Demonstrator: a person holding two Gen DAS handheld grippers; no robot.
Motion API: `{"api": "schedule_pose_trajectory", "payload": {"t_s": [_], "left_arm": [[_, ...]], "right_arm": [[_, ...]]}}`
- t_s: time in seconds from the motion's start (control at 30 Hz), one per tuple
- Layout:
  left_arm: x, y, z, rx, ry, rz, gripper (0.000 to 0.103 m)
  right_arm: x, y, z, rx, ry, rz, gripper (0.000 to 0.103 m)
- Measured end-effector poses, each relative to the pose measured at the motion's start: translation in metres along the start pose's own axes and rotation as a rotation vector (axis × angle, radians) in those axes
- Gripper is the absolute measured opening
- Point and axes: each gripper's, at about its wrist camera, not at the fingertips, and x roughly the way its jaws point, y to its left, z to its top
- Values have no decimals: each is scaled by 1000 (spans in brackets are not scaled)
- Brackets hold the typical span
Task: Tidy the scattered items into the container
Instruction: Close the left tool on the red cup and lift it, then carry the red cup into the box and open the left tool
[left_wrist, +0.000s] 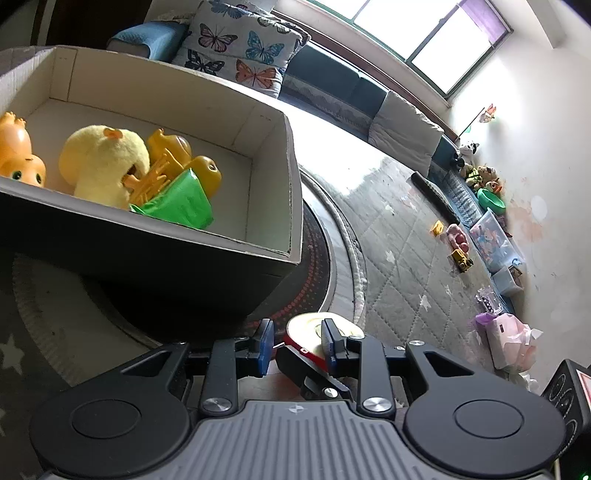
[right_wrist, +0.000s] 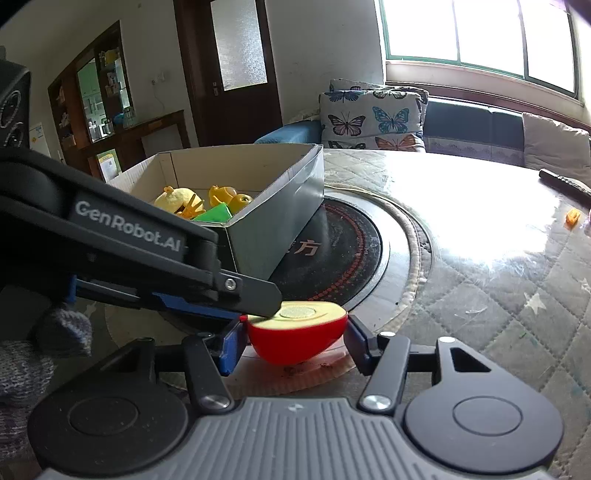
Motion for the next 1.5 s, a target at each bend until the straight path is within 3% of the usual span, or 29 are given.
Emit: {"api": "schedule_pose_trajectory", "payload": {"t_s": [0.53,0.9,1.17,1.5], "left_arm": [[-38,-2,-9,-7,-53,-47,31],[-88,2,11,10,-160,-26,29],[-85,14,44,0,-213,15,29],[-61,46,62,-62,-202,53,29]], "right_arm": [[-30,23,3,-50,-68,17,57],[-43,58,35,-132,-150,59,57],[-14,68,73,-150,-152,76,57],[31,67,89,-145,-99,65,58]]}}
